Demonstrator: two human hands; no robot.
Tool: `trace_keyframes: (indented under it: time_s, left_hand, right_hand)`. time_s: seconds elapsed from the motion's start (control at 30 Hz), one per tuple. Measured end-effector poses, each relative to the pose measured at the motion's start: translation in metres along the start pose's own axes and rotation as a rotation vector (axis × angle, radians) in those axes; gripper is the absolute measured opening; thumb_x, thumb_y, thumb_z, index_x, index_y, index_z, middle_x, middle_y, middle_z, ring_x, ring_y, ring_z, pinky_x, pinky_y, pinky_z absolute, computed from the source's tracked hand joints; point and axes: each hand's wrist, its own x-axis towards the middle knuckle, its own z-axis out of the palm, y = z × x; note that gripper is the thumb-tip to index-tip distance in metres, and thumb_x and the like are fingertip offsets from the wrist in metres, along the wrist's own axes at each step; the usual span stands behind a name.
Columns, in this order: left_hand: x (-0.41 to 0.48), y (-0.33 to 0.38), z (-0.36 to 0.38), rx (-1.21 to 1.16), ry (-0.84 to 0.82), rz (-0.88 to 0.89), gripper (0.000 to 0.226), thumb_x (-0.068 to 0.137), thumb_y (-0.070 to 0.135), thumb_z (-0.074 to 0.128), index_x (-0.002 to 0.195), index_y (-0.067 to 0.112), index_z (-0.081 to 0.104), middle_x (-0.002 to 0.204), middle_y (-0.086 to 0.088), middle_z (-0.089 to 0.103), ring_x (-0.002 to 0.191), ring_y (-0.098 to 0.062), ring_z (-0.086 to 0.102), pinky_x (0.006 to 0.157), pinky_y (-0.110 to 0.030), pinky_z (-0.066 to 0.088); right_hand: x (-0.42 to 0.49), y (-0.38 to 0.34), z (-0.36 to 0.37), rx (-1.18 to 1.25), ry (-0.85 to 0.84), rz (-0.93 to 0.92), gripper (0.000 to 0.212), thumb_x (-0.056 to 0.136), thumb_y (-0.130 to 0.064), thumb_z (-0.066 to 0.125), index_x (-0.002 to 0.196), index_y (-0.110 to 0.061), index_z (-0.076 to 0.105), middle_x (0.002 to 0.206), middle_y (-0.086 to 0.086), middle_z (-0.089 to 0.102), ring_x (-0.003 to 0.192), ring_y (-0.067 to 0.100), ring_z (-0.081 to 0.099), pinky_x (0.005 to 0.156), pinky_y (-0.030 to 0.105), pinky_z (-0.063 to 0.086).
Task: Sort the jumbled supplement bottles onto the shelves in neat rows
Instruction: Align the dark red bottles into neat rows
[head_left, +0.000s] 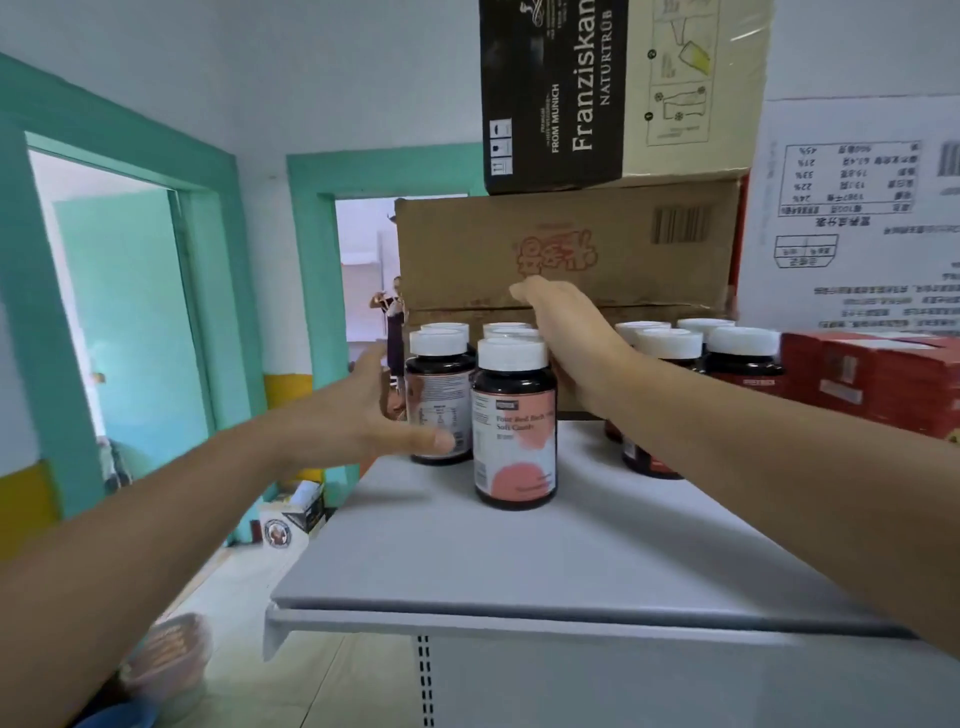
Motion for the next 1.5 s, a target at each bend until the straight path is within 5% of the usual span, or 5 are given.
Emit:
trace_keyframes:
  time_s: [0.23, 0.37, 0.8, 1.0, 1.5]
  left_hand:
    - [0.025, -0.018, 0.037, -0.265, 0.070, 0.166, 0.156, 0.030, 0.069, 0.088, 0.150, 0.041, -0.007, 0.145, 0.019, 0.041, 0.131, -0.001, 0.044, 0.116, -0.036, 0.032]
    - [0.029, -0.021, 0.038, -0.263, 0.086, 0.166, 0.161, 0.027, 0.073, 0.087, 0.148, 0.044, -0.016, 0.155, 0.014, 0.029, 0.139, -0.006, 0.036, 0.118, -0.040, 0.029]
    - [0.038, -0.023, 0.038, -0.451, 0.058, 0.220, 0.156, 0.025, 0.056, 0.095, 0.148, 0.048, -0.001, 0.143, 0.016, 0.044, 0.131, -0.009, 0.048, 0.114, -0.043, 0.036]
    - [0.039, -0.023, 0.040, -0.478, 0.074, 0.235, 0.145, 0.034, 0.041, 0.093, 0.148, 0.045, 0.005, 0.135, 0.020, 0.048, 0.127, -0.006, 0.052, 0.112, -0.041, 0.039]
    - [0.039, -0.027, 0.043, -0.370, 0.115, 0.252, 0.160, 0.026, 0.066, 0.092, 0.150, 0.045, -0.007, 0.151, 0.012, 0.036, 0.136, -0.010, 0.043, 0.114, -0.045, 0.035]
  right_hand:
    - [0.008, 0.039, 0.002, 0.254, -0.033, 0.097, 0.048, 0.083, -0.053, 0.052, 0.114, -0.019, 0.063, 0.114, 0.004, 0.069, 0.111, 0.023, 0.062, 0.105, 0.043, 0.042]
    - [0.011, 0.047, 0.008, 0.286, -0.051, 0.147, 0.071, 0.059, -0.065, 0.063, 0.115, -0.021, 0.067, 0.116, 0.007, 0.070, 0.110, 0.025, 0.064, 0.104, 0.044, 0.043]
    - [0.011, 0.064, 0.005, 0.412, -0.235, 0.185, 0.057, 0.088, -0.066, 0.040, 0.099, -0.021, 0.072, 0.101, 0.013, 0.074, 0.096, 0.031, 0.068, 0.096, 0.042, 0.047]
    - [0.018, 0.069, 0.011, 0.476, -0.194, 0.178, 0.076, 0.070, -0.072, 0.055, 0.133, -0.027, 0.052, 0.125, 0.011, 0.066, 0.110, 0.032, 0.065, 0.095, 0.044, 0.049]
    - [0.008, 0.059, 0.011, 0.460, -0.184, 0.132, 0.058, 0.092, -0.061, 0.041, 0.122, -0.016, 0.061, 0.114, 0.011, 0.070, 0.103, 0.029, 0.067, 0.092, 0.039, 0.050]
